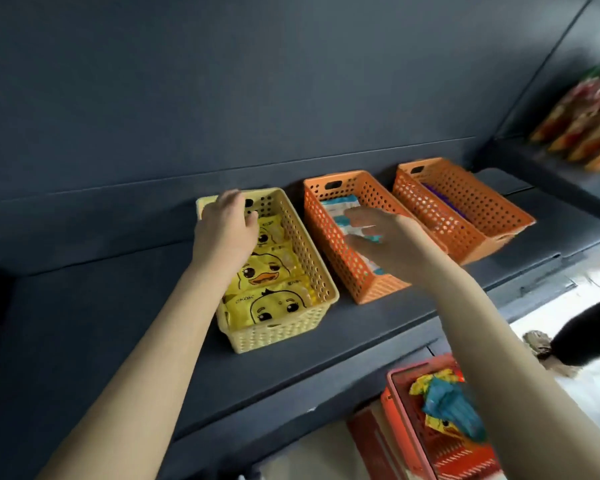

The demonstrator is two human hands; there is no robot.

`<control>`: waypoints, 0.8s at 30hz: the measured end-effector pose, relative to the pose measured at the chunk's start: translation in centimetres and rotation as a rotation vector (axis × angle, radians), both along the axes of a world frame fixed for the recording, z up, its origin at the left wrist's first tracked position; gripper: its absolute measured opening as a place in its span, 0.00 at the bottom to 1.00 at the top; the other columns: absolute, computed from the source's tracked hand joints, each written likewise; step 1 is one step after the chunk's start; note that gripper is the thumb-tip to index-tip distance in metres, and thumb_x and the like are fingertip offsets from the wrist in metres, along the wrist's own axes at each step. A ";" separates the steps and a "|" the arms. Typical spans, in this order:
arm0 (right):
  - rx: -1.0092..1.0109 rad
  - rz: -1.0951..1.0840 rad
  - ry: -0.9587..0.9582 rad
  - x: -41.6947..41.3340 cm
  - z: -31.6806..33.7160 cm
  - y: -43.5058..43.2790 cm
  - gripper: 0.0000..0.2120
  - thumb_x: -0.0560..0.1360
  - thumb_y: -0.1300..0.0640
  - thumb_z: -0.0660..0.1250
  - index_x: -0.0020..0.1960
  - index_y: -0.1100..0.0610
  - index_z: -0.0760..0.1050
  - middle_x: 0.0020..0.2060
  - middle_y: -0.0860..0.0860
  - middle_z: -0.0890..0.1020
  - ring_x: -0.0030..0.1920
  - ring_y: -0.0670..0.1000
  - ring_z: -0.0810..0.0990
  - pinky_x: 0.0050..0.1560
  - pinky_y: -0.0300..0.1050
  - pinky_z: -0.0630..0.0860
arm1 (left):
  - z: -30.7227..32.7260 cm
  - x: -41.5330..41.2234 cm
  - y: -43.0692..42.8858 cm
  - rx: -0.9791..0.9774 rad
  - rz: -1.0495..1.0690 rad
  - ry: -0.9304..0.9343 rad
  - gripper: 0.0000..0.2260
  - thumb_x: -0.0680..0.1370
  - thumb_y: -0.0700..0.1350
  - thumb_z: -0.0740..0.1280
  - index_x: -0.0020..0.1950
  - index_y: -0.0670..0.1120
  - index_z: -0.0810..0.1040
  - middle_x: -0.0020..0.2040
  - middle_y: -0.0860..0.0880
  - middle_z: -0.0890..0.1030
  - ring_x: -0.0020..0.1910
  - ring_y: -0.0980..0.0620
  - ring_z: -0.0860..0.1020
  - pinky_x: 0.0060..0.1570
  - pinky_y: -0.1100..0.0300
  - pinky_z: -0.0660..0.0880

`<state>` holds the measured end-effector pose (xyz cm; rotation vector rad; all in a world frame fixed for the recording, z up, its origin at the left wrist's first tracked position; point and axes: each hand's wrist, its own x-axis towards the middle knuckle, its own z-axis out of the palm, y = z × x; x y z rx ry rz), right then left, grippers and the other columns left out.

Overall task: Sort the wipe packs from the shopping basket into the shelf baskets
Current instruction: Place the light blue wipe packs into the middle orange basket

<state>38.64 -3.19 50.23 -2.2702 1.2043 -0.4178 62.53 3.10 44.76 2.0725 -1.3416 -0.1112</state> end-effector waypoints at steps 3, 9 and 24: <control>-0.072 -0.142 -0.086 -9.1 1.1 3.3 0.19 0.76 0.54 0.68 0.67 0.51 0.74 0.58 0.47 0.81 0.57 0.47 0.80 0.59 0.44 0.75 | 1.6 -7.7 0.7 -0.052 -0.146 0.076 0.14 0.80 0.46 0.61 0.64 0.45 0.77 0.63 0.46 0.78 0.61 0.45 0.76 0.60 0.52 0.73; -0.014 -0.370 -0.009 -26.8 -1.1 11.2 0.17 0.78 0.53 0.66 0.66 0.52 0.75 0.57 0.46 0.80 0.57 0.47 0.78 0.55 0.40 0.70 | -1.7 -25.2 4.7 -0.152 -0.425 0.161 0.11 0.79 0.42 0.61 0.58 0.43 0.80 0.57 0.47 0.80 0.55 0.48 0.78 0.56 0.54 0.74; 0.591 -0.656 0.089 -46.7 -24.4 13.0 0.14 0.77 0.57 0.66 0.62 0.55 0.77 0.57 0.55 0.82 0.56 0.55 0.81 0.59 0.52 0.76 | -23.2 -45.9 8.8 0.662 -0.408 0.511 0.11 0.80 0.41 0.61 0.59 0.42 0.79 0.57 0.45 0.81 0.57 0.48 0.79 0.54 0.61 0.74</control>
